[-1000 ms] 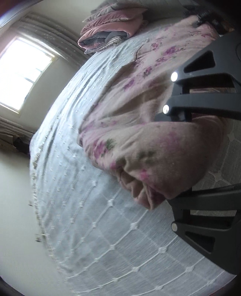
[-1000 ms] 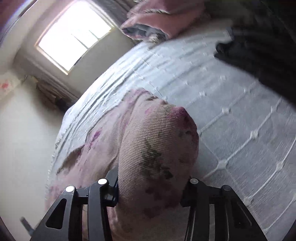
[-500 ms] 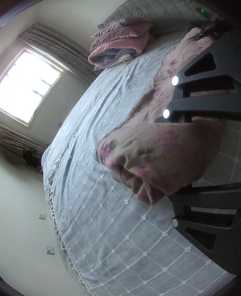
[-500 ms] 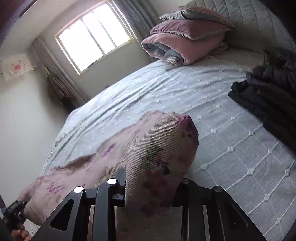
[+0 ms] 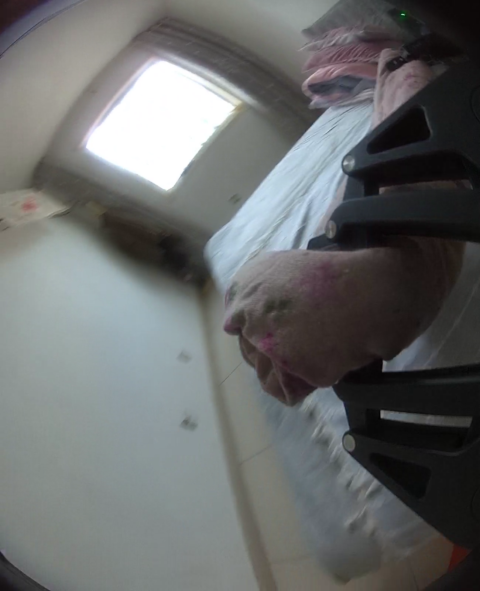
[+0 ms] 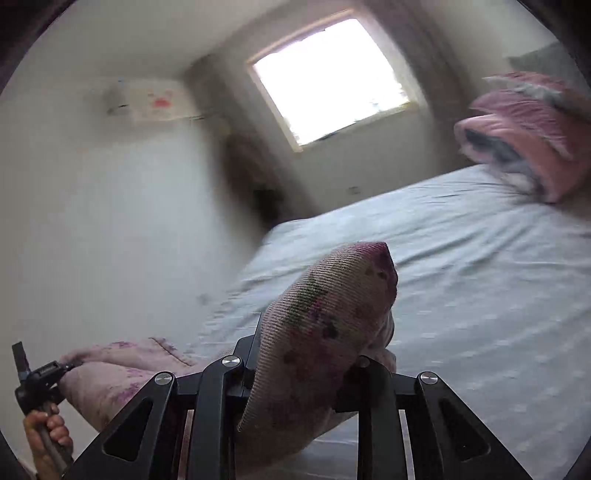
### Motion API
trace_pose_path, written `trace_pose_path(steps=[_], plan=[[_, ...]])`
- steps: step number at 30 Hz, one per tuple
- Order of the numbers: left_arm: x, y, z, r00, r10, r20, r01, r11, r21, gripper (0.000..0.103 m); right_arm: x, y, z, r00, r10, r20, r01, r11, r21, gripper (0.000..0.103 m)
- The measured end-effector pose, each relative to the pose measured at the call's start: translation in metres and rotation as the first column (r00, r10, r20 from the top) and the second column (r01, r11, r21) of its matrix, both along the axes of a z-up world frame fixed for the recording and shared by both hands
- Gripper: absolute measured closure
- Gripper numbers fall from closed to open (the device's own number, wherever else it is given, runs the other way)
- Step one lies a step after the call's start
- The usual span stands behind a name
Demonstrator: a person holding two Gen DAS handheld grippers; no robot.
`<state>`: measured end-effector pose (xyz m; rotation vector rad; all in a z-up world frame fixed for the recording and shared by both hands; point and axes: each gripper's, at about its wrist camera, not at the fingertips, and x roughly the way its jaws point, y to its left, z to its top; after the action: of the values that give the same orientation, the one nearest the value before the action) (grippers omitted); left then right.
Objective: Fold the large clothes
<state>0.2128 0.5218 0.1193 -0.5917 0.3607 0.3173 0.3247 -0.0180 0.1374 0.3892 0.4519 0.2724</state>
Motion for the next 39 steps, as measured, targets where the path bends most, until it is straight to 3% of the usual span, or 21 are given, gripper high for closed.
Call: trace_pose_path(steps=[4, 7, 9, 10, 11, 12, 13, 14, 16, 19, 21, 22, 25, 29, 32, 35, 39], plan=[[-0.082, 0.047, -0.043, 0.993, 0.11, 0.042, -0.112, 0.993, 0.036, 0.069, 0.047, 0.1, -0.012, 0.977, 0.206, 0.055, -0.211, 0.971, 0.116, 0.079], [-0.105, 0.06, -0.112, 0.992, 0.108, -0.058, -0.104, 0.991, 0.081, 0.068, 0.061, 0.149, -0.059, 0.965, 0.259, 0.026, -0.261, 0.955, 0.14, 0.079], [-0.107, 0.081, -0.177, 0.986, 0.087, -0.144, -0.093, 0.995, -0.035, 0.068, 0.063, 0.164, -0.115, 0.965, 0.257, -0.049, -0.249, 0.96, 0.128, 0.078], [-0.105, 0.095, -0.211, 0.983, 0.052, -0.175, -0.076, 0.989, -0.13, 0.067, 0.058, 0.166, -0.148, 0.961, 0.256, -0.1, -0.243, 0.962, 0.127, 0.078], [-0.104, 0.101, -0.231, 0.984, 0.026, -0.177, -0.059, 0.981, -0.185, 0.067, 0.048, 0.166, -0.184, 0.953, 0.256, -0.16, -0.241, 0.964, 0.108, 0.078], [-0.106, 0.101, -0.239, 0.988, 0.019, -0.154, -0.047, 0.983, -0.18, 0.067, 0.041, 0.163, -0.208, 0.946, 0.249, -0.209, -0.236, 0.968, 0.083, 0.078], [-0.107, 0.096, -0.236, 0.992, 0.01, -0.123, -0.025, 0.993, -0.117, 0.066, 0.027, 0.156, -0.238, 0.937, 0.239, -0.256, -0.227, 0.971, 0.078, 0.078], [-0.106, 0.089, -0.229, 0.992, 0.006, -0.126, -0.015, 0.997, -0.071, 0.066, 0.013, 0.144, -0.259, 0.932, 0.239, -0.272, -0.217, 0.97, 0.107, 0.078], [-0.102, 0.091, -0.221, 0.989, 0.015, -0.149, -0.026, 0.997, -0.077, 0.067, -0.005, 0.13, -0.278, 0.92, 0.257, -0.295, -0.204, 0.958, 0.2, 0.078], [-0.106, 0.117, -0.216, 0.993, 0.028, -0.112, -0.047, 0.983, -0.175, 0.066, -0.022, 0.126, -0.27, 0.918, 0.263, -0.299, -0.193, 0.951, 0.242, 0.078], [-0.104, 0.128, -0.22, 0.996, 0.012, -0.09, -0.026, 0.987, -0.159, 0.066, -0.036, 0.126, -0.268, 0.908, 0.291, -0.301, -0.206, 0.937, 0.283, 0.078], [-0.099, 0.13, -0.225, 0.993, 0.004, -0.119, -0.02, 0.991, -0.132, 0.065, -0.043, 0.128, -0.269, 0.904, 0.302, -0.302, -0.217, 0.934, 0.283, 0.078], [-0.102, 0.124, -0.244, 0.986, -0.001, -0.167, -0.019, 0.993, -0.118, 0.056, -0.057, 0.137, -0.277, 0.907, 0.274, -0.32, -0.216, 0.954, 0.207, 0.077], [-0.121, 0.128, -0.244, 0.98, 0.013, -0.197, -0.038, 0.992, -0.123, 0.038, -0.049, 0.132, -0.284, 0.869, 0.286, -0.403, -0.226, 0.955, 0.191, 0.053], [-0.141, 0.122, -0.225, 0.966, 0.088, -0.244, -0.112, 0.99, -0.085, 0.032, -0.054, 0.118, -0.265, 0.874, 0.263, -0.408, -0.236, 0.965, 0.116, 0.037], [-0.171, 0.113, -0.205, 0.94, 0.185, -0.287, -0.204, 0.978, -0.035, 0.031, -0.071, 0.108, -0.239, 0.898, 0.238, -0.37, -0.243, 0.969, 0.033, 0.031], [-0.212, 0.056, -0.176, 0.9, 0.292, -0.322, -0.264, 0.956, 0.129, 0.029, -0.11, 0.113, -0.208, 0.891, 0.277, -0.36, -0.319, 0.946, -0.062, 0.029]])
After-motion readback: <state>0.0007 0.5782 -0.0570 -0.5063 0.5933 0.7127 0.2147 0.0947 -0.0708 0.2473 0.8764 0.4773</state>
